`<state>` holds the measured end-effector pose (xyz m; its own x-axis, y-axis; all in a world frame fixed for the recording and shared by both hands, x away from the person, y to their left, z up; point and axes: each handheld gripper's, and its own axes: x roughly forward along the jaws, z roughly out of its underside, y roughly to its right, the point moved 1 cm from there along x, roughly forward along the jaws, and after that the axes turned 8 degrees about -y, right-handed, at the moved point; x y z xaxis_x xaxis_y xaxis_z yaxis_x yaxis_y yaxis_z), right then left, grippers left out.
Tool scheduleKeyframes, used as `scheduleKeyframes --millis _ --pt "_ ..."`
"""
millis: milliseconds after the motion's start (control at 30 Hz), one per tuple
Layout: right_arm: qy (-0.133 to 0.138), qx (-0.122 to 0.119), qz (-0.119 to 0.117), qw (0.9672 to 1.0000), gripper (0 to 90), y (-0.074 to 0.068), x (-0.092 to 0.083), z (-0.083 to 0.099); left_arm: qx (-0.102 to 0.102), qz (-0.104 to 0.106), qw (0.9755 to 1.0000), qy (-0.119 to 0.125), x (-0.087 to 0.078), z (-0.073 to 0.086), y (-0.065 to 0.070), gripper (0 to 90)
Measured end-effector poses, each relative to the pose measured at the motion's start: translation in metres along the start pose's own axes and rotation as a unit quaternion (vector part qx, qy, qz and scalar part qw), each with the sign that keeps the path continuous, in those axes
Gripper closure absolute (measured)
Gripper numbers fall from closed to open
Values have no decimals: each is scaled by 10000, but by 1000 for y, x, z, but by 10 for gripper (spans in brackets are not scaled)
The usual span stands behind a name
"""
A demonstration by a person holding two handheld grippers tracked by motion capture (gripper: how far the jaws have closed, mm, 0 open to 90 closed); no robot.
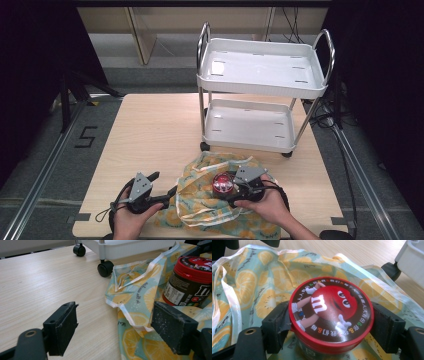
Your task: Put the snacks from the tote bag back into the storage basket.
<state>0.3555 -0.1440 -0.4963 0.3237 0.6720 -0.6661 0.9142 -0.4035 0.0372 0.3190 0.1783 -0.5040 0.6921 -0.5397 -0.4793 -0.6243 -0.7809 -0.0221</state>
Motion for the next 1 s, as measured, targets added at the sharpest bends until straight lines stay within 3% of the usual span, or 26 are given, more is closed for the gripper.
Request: scheduleKeyframes --millis 33,100,233,267,300,333,400,433,533,600,667,767,867,900,933,1000 --pt "-34 -77 -12 10000 258 1 -1 0 86 -27 9999 -69 -1 0 -1 201" --pt "-64 -29 -15 10000 258 1 -1 -1 -9 -29 10000 -72 -1 0 0 201" --pt "-46 -32 -39 10000 258 1 -2 -2 15 -55 9999 -84 -1 0 0 201" --pt "-40 -51 -37 10000 258 1 -2 -3 -131 -45 9999 -59 -1 0 2 201" --pt "-29 -108 -29 9999 259 1 -3 -3 -117 -55 9999 -71 -1 0 1 201" --pt "23 -104 -38 9999 258 1 -4 -4 71 -27 10000 9 0 -1 -1 201" --pt "29 -158 -11 9999 258 0 -7 -6 -80 -87 9999 -55 -3 0 1 201" --pt "58 -167 -18 9998 259 -1 -7 -6 41 -59 10000 -17 -3 -1 -1 201" --pt "77 -175 -5 9998 259 -1 -9 -8 -74 -88 9999 -11 -4 0 1 201" --pt "74 -199 13 9998 259 0 -10 -8 -42 -30 10000 79 -3 0 0 201" --pt "75 -131 64 9999 259 0 -12 -8 -119 -109 9999 -39 -5 0 1 201" --pt "94 -158 58 9998 259 0 -14 -9 -68 -91 9999 12 -4 -1 0 202" --pt "133 -138 39 9998 259 -1 -17 -10 -149 -91 9998 25 -4 0 1 202" --pt "167 -111 13 9998 259 -1 -17 -11 -79 -91 9999 25 -4 0 0 202" --pt "164 -118 40 9998 259 -1 -18 -11 -167 -102 9998 27 -4 0 1 202" --pt "193 -126 19 9997 259 -1 -19 -11 -157 -112 9998 20 -4 0 1 202"
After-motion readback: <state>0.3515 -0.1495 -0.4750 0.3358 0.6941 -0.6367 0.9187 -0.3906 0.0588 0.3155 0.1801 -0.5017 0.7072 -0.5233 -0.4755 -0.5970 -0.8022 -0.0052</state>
